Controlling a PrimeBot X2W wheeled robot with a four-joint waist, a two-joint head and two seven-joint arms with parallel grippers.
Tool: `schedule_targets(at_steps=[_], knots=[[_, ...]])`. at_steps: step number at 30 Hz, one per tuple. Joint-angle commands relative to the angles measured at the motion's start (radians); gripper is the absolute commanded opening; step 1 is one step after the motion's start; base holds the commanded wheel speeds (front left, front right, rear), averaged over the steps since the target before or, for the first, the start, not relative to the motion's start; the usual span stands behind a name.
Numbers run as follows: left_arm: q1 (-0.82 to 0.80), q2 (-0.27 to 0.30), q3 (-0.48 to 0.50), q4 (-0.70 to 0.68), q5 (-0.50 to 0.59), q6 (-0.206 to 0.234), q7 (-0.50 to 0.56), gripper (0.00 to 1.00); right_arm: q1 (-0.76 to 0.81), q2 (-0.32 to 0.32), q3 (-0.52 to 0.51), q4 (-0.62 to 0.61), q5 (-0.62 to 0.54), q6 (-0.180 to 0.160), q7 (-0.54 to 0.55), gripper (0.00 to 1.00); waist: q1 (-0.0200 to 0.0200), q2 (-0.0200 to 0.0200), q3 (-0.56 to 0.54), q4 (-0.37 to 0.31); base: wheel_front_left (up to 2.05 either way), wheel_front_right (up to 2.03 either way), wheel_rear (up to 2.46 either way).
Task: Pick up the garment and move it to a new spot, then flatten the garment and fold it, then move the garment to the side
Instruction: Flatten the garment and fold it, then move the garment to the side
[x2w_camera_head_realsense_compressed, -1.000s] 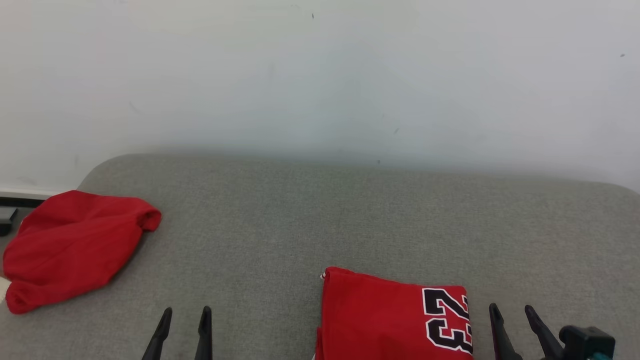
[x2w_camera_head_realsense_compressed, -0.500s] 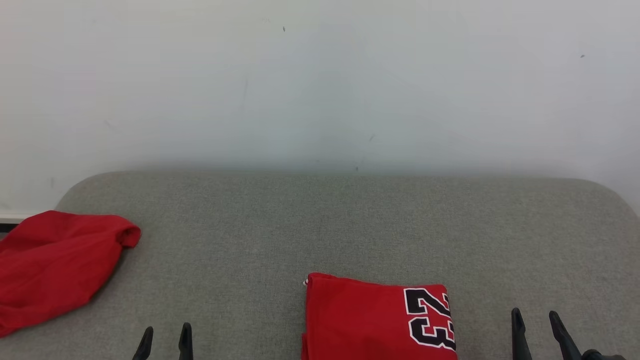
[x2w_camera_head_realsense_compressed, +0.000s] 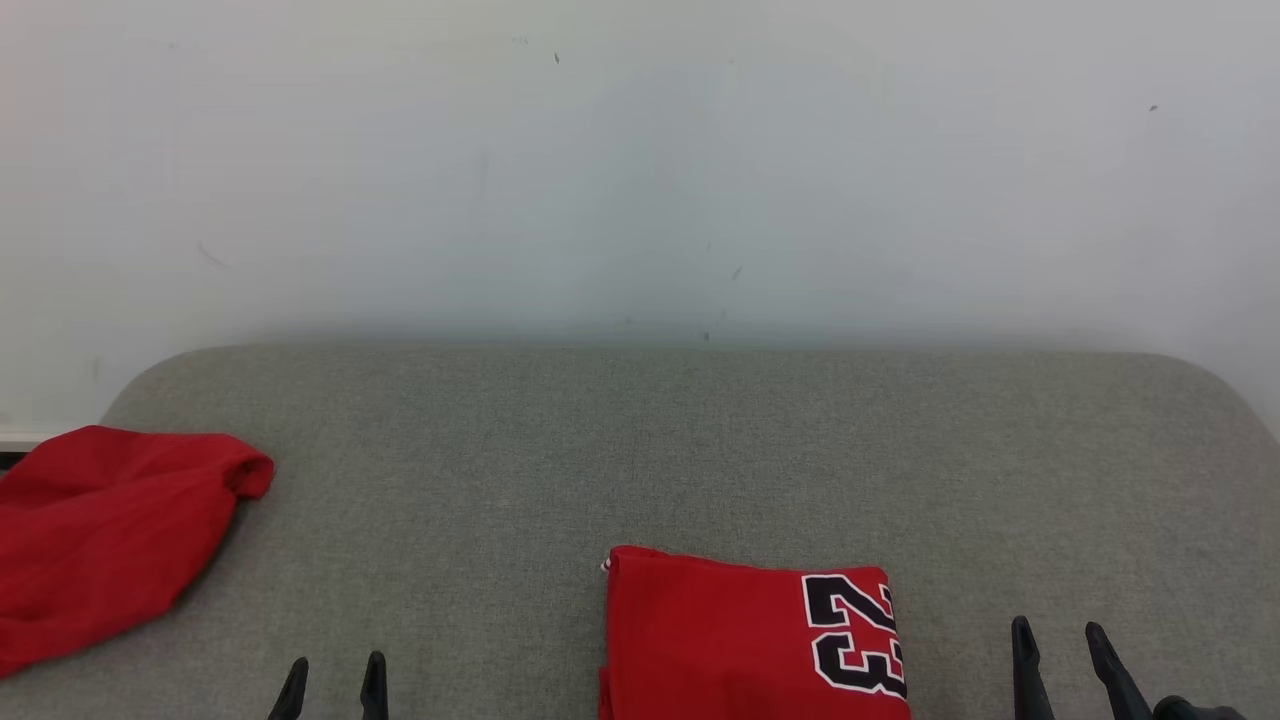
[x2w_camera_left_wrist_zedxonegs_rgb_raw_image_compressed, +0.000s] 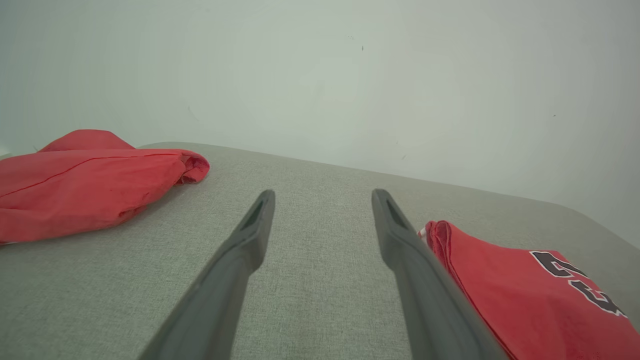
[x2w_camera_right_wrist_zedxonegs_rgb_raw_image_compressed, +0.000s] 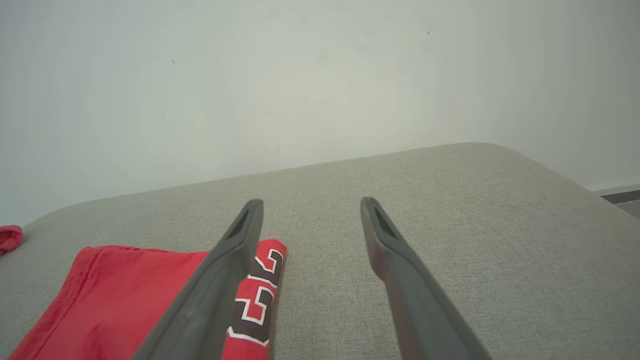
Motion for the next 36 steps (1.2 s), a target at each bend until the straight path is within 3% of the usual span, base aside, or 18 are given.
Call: schedule_targets(at_steps=[1,9,14,19,22,24,26,32,36], knots=[[0.007,-0.003,0.005,0.003,-0.008,0.001,-0.003,1.0,-0.007,0.001,0.0,0.005,0.013,-0.002,0.003,1.0,0.0,0.0,0.0,0.001,0.0,0.0,0.0],[0.006,-0.007,0.002,0.009,-0.003,0.001,-0.003,1.0,-0.009,0.001,-0.007,0.001,0.011,-0.002,0.015,1.0,0.0,0.0,0.003,0.007,0.0,0.0,0.0],[-0.006,-0.01,-0.003,0.013,0.012,0.001,-0.003,1.0,-0.023,0.001,-0.041,-0.009,0.04,-0.002,0.091,1.0,0.0,0.0,0.008,0.02,0.0,0.0,0.0],[-0.014,-0.008,-0.015,0.015,0.01,0.001,-0.003,1.0,-0.066,0.001,-0.015,-0.014,0.049,-0.002,0.416,1.0,0.0,0.0,0.015,0.048,0.0,0.0,0.0],[-0.014,-0.002,-0.02,0.009,0.003,0.001,-0.003,1.0,-0.102,0.0,-0.032,-0.03,0.037,-0.003,0.643,1.0,0.0,0.0,0.024,0.066,0.0,0.0,0.0],[-0.015,0.0,-0.022,0.006,0.002,0.001,-0.003,1.0,-0.121,0.0,-0.047,-0.035,0.043,-0.003,0.705,1.0,0.0,0.0,0.028,0.07,0.0,0.0,0.0],[-0.022,0.003,-0.03,0.002,0.001,0.001,-0.003,1.0,-0.167,0.001,-0.076,-0.034,0.027,-0.003,0.856,1.0,0.0,0.0,0.041,0.086,0.0,0.0,0.0],[-0.039,0.007,-0.048,-0.001,-0.009,0.001,-0.003,1.0,-0.226,0.001,-0.084,0.011,-0.021,-0.003,1.088,1.0,0.0,0.0,0.06,0.125,0.0,0.0,0.0],[-0.045,0.012,-0.059,-0.004,-0.013,0.001,-0.003,1.0,-0.244,0.0,-0.07,0.033,-0.01,-0.003,1.125,1.0,0.0,0.0,0.074,0.143,0.0,0.0,0.0]])
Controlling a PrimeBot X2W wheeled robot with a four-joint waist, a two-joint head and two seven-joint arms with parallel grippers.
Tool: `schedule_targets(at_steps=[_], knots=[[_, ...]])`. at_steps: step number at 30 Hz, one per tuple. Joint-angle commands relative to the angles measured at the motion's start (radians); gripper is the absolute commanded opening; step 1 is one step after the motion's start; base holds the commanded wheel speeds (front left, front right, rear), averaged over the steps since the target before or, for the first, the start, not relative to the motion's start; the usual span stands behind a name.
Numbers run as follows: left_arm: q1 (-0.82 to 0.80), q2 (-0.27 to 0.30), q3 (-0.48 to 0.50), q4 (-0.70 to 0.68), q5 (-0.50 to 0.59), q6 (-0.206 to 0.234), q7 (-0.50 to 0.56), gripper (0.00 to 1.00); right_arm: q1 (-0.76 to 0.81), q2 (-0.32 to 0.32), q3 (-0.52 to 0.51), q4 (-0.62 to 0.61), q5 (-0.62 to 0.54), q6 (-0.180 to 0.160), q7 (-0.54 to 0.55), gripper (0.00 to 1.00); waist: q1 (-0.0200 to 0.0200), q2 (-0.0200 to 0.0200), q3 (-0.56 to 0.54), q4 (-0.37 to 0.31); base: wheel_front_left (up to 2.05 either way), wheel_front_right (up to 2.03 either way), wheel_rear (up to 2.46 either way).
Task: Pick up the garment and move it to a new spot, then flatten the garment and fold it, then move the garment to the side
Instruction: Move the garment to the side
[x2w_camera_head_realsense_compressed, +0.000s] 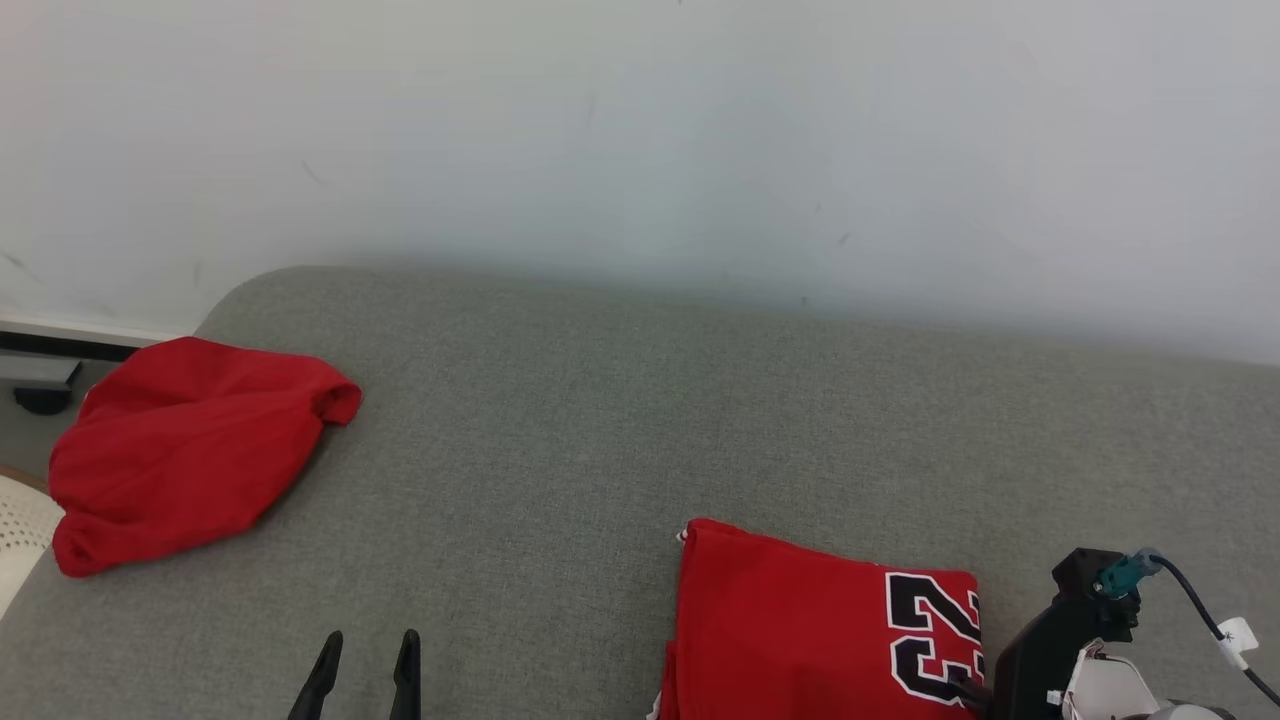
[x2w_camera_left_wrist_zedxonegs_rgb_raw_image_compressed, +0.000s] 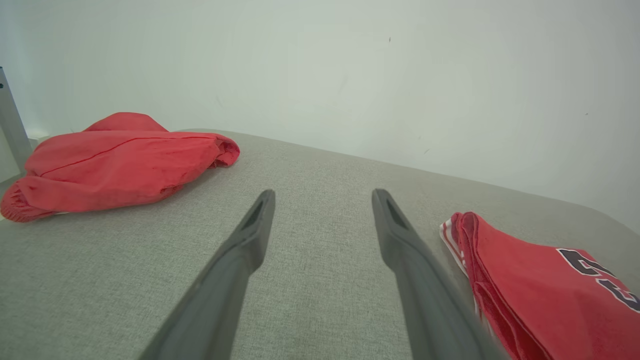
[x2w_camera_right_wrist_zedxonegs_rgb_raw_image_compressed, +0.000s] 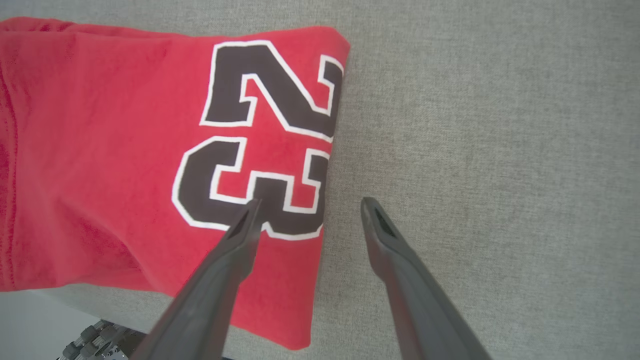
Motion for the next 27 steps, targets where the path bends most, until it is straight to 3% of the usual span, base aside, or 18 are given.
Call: schedule_targets(at_steps=[1,16,17,18,19,20,27], knots=[[-0.013,0.003,-0.003,-0.002,-0.007,0.001,-0.003,1.0,-0.005,-0.001,-0.002,0.014,-0.003,-0.003,0.003,1.0,-0.0001,0.0,0.014,0.014,0.0,0.0,0.0],[-0.043,0.012,-0.046,-0.006,-0.016,0.001,-0.003,1.0,-0.099,0.001,-0.002,0.232,-0.068,-0.002,-0.04,1.0,-0.0001,0.0,0.057,0.068,0.0,0.0,0.0],[-0.045,0.012,-0.048,-0.006,-0.016,0.001,-0.003,1.0,-0.102,0.002,0.001,0.24,-0.071,-0.002,-0.04,0.6,-0.0001,0.0,0.058,0.069,0.0,0.0,0.0],[-0.045,0.013,-0.049,-0.005,-0.016,0.001,-0.003,1.0,-0.105,0.002,0.002,0.248,-0.072,-0.002,-0.043,0.45,-0.0001,0.0,0.06,0.069,0.0,0.0,0.0],[-0.045,0.013,-0.048,-0.006,-0.016,0.001,-0.003,1.0,-0.108,0.002,0.002,0.253,-0.08,-0.003,-0.051,0.16,-0.0001,0.0,0.061,0.069,0.0,0.0,0.0],[-0.045,0.012,-0.046,-0.007,-0.017,0.001,-0.003,1.0,-0.111,0.002,0.0,0.255,-0.091,-0.003,-0.059,0.0,-0.0001,0.0,0.062,0.068,0.0,0.0,0.0],[-0.05,0.004,-0.04,-0.02,-0.014,0.001,-0.003,1.0,-0.145,-0.006,-0.024,0.248,-0.167,-0.003,-0.111,0.0,-0.0001,0.0,0.065,0.037,0.0,0.0,0.0]])
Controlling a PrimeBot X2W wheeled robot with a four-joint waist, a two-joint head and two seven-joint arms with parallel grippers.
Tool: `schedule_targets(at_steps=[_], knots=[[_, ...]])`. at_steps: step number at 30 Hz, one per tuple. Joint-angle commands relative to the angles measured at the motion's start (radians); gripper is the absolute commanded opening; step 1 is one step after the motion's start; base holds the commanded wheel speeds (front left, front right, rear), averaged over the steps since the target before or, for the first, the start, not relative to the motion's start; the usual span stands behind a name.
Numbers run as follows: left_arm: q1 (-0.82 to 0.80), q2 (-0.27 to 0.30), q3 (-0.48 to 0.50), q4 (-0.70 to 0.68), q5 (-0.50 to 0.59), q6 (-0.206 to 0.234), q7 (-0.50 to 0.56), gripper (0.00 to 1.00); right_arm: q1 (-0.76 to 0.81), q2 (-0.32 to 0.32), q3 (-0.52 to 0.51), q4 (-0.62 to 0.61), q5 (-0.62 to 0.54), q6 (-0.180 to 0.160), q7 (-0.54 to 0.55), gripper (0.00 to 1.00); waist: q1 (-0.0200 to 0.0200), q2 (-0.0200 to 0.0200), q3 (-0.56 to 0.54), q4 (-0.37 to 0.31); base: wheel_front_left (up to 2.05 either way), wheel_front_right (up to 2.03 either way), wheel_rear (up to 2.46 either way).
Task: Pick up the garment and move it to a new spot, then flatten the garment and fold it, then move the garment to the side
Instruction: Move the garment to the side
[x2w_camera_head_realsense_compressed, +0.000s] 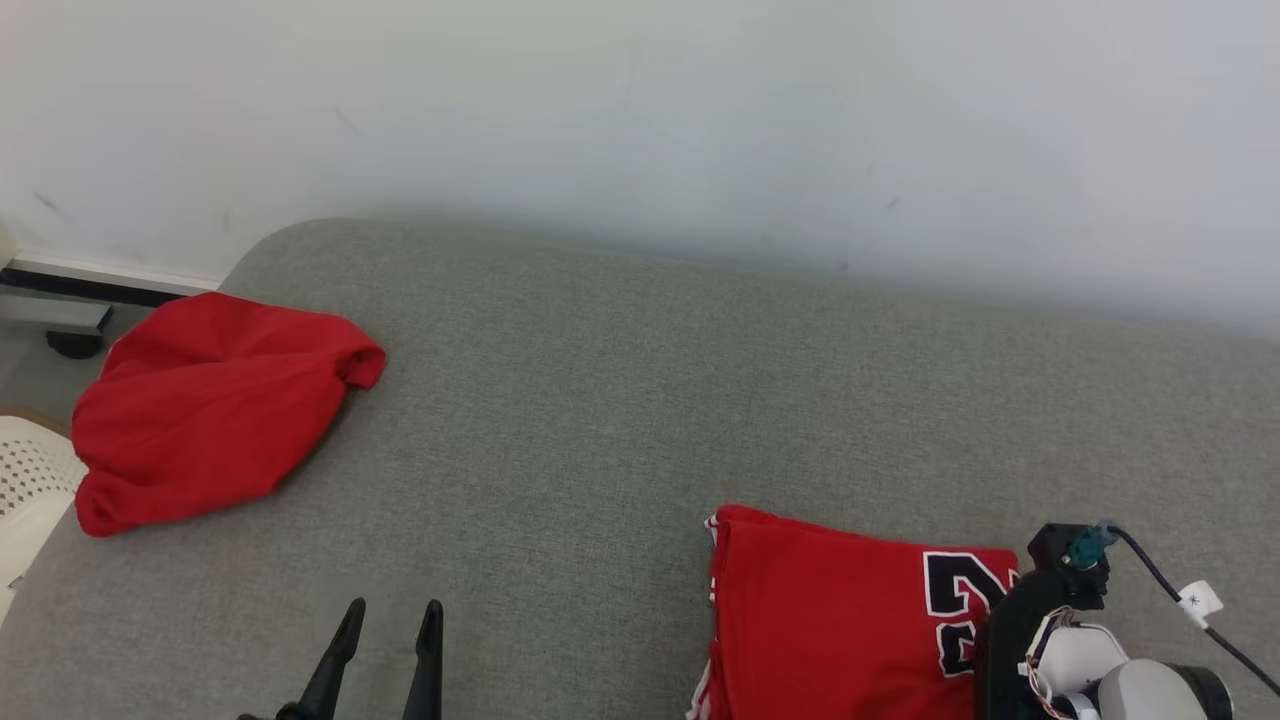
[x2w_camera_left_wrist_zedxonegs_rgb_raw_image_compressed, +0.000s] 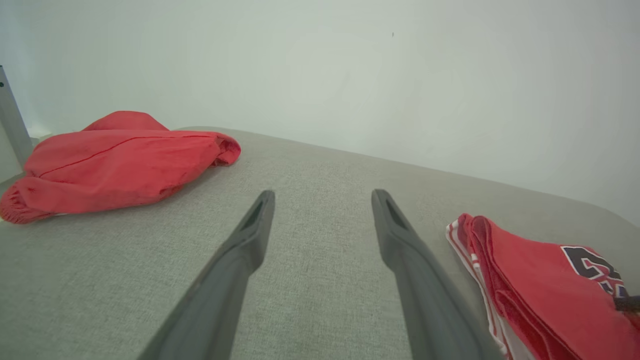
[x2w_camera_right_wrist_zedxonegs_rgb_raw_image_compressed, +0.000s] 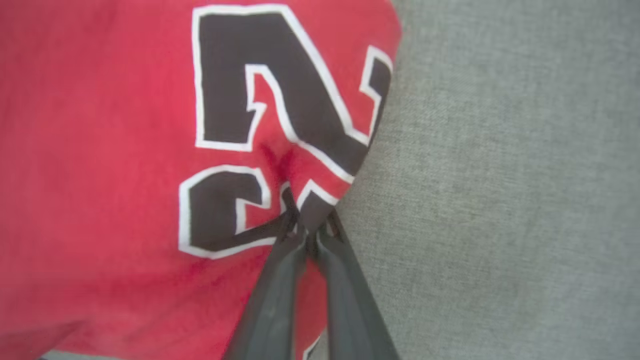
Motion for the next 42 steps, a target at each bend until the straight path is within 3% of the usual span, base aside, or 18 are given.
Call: schedule_targets(at_steps=[1,6,13,25,42], knots=[[-0.013,-0.003,-0.001,-0.008,-0.011,0.001,-0.003,1.0,-0.013,-0.011,-0.009,0.0,-0.023,-0.004,-0.016,0.0,0.0,-0.0001,0.007,-0.016,0.0,0.0,0.0],[-0.03,-0.004,-0.017,-0.029,-0.011,0.001,-0.003,1.0,-0.053,-0.024,-0.01,-0.004,-0.058,-0.004,-0.041,0.0,0.0,-0.0001,0.036,-0.041,0.0,0.0,0.0],[-0.092,0.001,-0.028,-0.116,-0.003,0.001,-0.003,1.0,-0.148,-0.17,-0.033,0.004,-0.089,-0.004,-0.105,0.0,0.0,-0.0001,0.142,-0.066,0.0,0.0,0.0],[-0.196,0.026,-0.07,-0.181,0.002,0.001,-0.003,1.0,-0.248,-0.36,-0.225,0.043,-0.159,-0.004,-0.14,0.0,0.0,-0.0001,0.306,-0.092,0.0,0.0,0.0],[-0.237,0.042,-0.105,-0.213,-0.004,0.001,-0.003,1.0,-0.279,-0.544,-0.237,0.059,-0.263,-0.004,-0.274,0.0,0.0,-0.0001,0.379,-0.104,0.0,0.0,0.0]])
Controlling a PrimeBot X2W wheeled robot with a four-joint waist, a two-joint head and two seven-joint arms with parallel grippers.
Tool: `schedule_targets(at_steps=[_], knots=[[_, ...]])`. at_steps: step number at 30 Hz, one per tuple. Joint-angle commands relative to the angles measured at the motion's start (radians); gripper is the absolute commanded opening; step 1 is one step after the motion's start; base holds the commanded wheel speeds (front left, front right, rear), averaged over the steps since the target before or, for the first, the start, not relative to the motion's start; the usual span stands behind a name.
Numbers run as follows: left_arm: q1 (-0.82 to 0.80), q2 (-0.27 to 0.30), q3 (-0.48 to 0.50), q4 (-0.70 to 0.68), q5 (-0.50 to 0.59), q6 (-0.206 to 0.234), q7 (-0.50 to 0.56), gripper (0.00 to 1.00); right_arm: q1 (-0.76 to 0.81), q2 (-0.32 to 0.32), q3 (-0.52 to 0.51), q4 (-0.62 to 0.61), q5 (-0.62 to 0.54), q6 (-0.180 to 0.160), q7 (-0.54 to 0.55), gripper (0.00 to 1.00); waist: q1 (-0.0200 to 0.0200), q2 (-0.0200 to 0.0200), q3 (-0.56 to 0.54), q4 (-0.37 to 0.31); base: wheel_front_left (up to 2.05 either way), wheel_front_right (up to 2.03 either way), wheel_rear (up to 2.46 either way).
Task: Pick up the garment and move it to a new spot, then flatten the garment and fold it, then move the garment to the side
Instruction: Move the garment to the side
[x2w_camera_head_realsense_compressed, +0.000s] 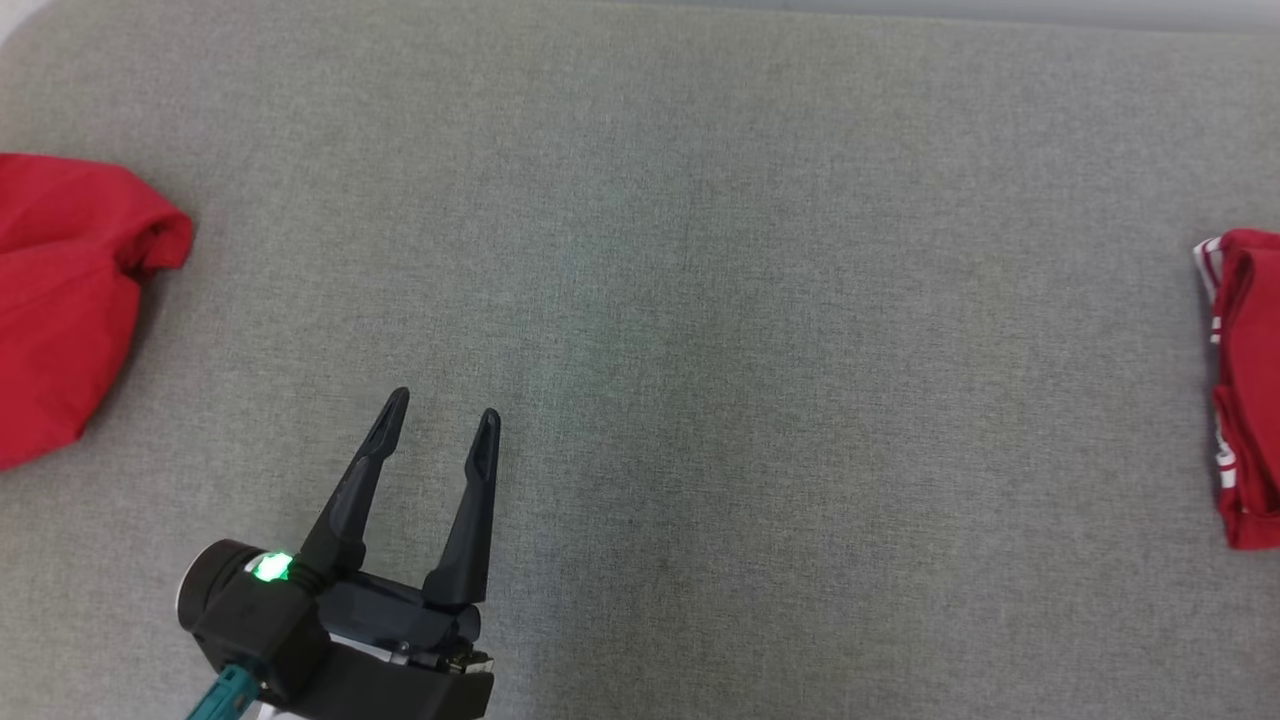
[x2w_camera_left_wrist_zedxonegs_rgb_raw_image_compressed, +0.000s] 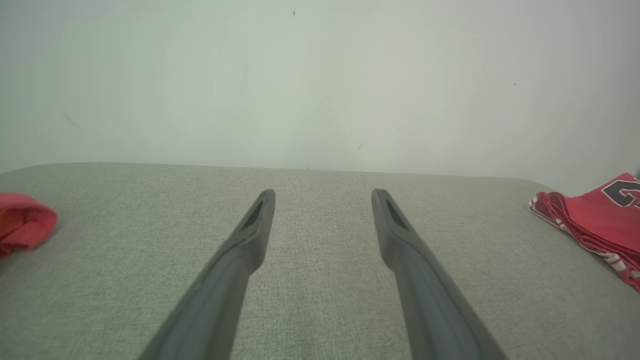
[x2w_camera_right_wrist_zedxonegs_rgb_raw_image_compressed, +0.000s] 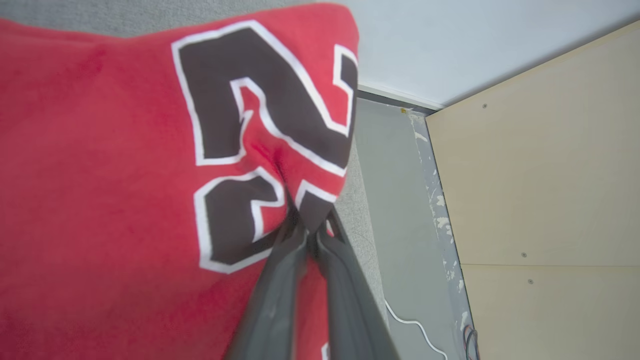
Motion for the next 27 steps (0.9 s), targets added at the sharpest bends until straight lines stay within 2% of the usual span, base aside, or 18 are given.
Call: schedule_targets(at_steps=[1,4,9,10,11,12,13,19,23,25,27], knots=[[-0.008,0.005,-0.004,-0.005,-0.007,0.002,-0.003,1.0,-0.008,-0.016,-0.01,0.003,-0.015,-0.003,-0.016,0.0,0.0,-0.0002,0.01,0.005,0.0,0.0,0.0],[-0.007,0.006,-0.008,-0.008,-0.009,0.002,-0.003,1.0,0.008,-0.052,-0.008,-0.003,-0.047,-0.003,-0.03,0.0,0.0,-0.0002,0.018,0.008,0.0,0.0,0.0],[0.001,0.008,-0.008,-0.004,-0.014,0.002,-0.003,1.0,0.01,-0.056,-0.022,-0.008,-0.058,-0.003,-0.034,0.0,0.0,-0.0002,0.024,0.008,0.0,0.0,0.0],[0.001,0.007,-0.01,-0.003,-0.014,0.002,-0.003,1.0,0.012,-0.056,-0.024,-0.011,-0.059,-0.003,-0.036,0.07,0.0,-0.0002,0.024,0.009,0.0,0.0,0.0],[0.001,0.006,-0.011,-0.002,-0.015,0.002,-0.003,1.0,0.014,-0.055,-0.025,-0.017,-0.06,-0.003,-0.043,0.38,0.0,-0.0002,0.025,0.01,0.0,0.0,0.0],[0.0,0.006,-0.013,-0.002,-0.015,0.002,-0.003,1.0,0.016,-0.054,-0.026,-0.018,-0.059,-0.003,-0.044,0.75,0.0,-0.0002,0.026,0.011,0.0,0.0,0.0],[-0.002,0.007,-0.014,-0.001,-0.015,0.002,-0.003,1.0,0.015,-0.05,-0.028,-0.022,-0.059,-0.003,-0.048,1.0,0.0,-0.0002,0.026,0.011,0.0,0.0,0.0],[0.002,-0.009,-0.003,0.01,-0.02,0.002,-0.003,1.0,0.014,-0.025,0.008,-0.063,-0.03,-0.003,-0.088,1.0,0.0,-0.0002,-0.009,0.004,0.0,0.0,0.0],[0.028,-0.028,0.024,0.033,-0.053,0.002,-0.003,1.0,0.025,0.015,0.043,-0.104,0.05,-0.003,-0.144,1.0,0.0,-0.0002,-0.063,-0.003,0.0,0.0,0.0],[0.034,-0.037,0.049,0.049,-0.059,0.002,-0.003,1.0,0.044,0.047,0.071,-0.13,0.087,-0.003,-0.186,1.0,0.0,-0.0002,-0.096,-0.011,0.0,0.0,0.0],[0.048,-0.03,0.053,0.071,-0.053,0.003,-0.003,1.0,0.078,0.121,0.085,-0.147,0.152,-0.003,-0.255,1.0,0.0,-0.0002,-0.13,-0.023,0.0,0.0,0.0]])
